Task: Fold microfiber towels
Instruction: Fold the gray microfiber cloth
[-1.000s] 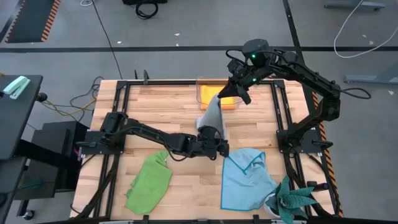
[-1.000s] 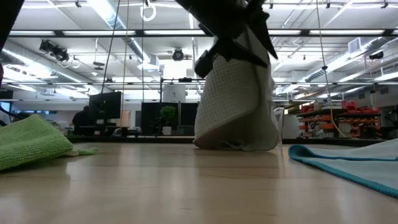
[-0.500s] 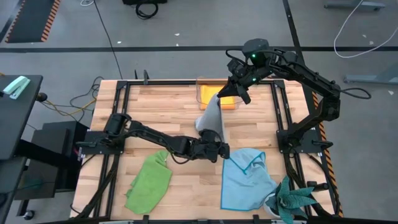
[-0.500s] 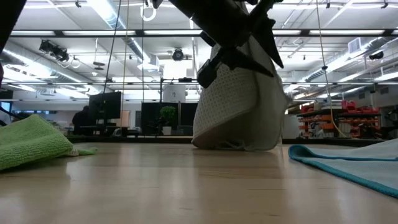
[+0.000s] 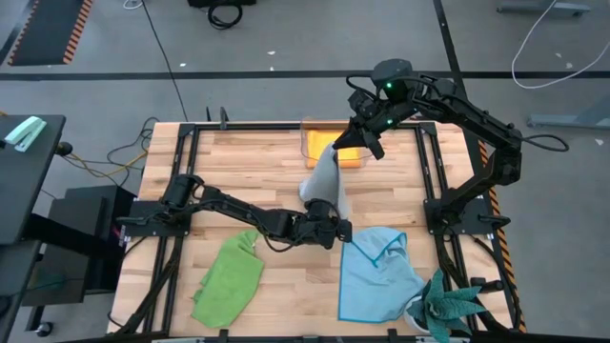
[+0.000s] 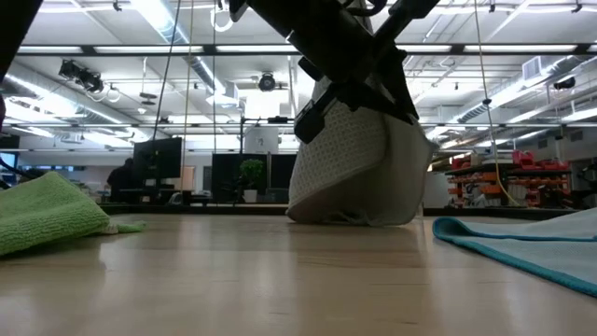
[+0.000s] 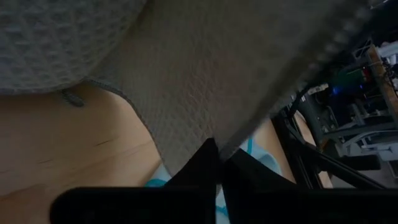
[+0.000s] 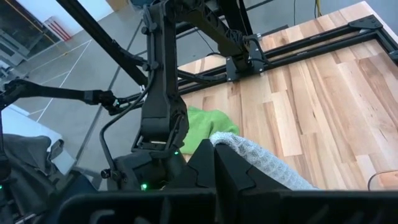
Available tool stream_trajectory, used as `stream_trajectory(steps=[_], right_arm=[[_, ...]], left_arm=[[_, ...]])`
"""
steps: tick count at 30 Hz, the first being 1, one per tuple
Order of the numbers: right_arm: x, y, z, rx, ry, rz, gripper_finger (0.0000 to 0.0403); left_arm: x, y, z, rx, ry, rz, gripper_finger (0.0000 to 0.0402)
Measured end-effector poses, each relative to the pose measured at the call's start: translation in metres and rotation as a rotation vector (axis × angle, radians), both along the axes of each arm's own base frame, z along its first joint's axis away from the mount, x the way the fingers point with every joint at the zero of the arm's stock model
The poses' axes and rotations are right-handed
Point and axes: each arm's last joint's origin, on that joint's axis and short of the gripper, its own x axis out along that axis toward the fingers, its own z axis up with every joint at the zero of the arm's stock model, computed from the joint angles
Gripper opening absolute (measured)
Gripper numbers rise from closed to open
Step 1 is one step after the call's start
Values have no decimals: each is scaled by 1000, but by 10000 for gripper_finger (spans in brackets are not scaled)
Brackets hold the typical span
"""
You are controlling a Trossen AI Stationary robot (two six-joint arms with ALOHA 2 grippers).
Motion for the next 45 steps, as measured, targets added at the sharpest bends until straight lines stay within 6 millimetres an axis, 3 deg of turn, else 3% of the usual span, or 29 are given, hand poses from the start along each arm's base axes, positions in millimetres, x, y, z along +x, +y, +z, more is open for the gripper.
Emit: stream_trajectory(steps=[7, 14, 20, 27, 35, 45], right_arm=[[-2, -5, 0, 2, 3, -19, 0], [-18, -30, -3, -1, 47, -114, 0], [-27, -37, -2, 1, 57, -152, 0], [-37, -32, -9, -7, 159, -141, 0], [-62, -21, -1, -104, 208, -215, 0], [-81, -11, 7, -123, 215, -288, 0]], left_arm=[[-2, -8, 0, 14, -8, 10, 9], [-9, -25, 9, 55, -46, 38, 7], [-20, -30, 35, 132, -77, 64, 7], [-36, -24, 63, 218, -35, 60, 7], [-71, -24, 98, 293, 33, 80, 7], [-108, -15, 157, 439, -25, 101, 7]])
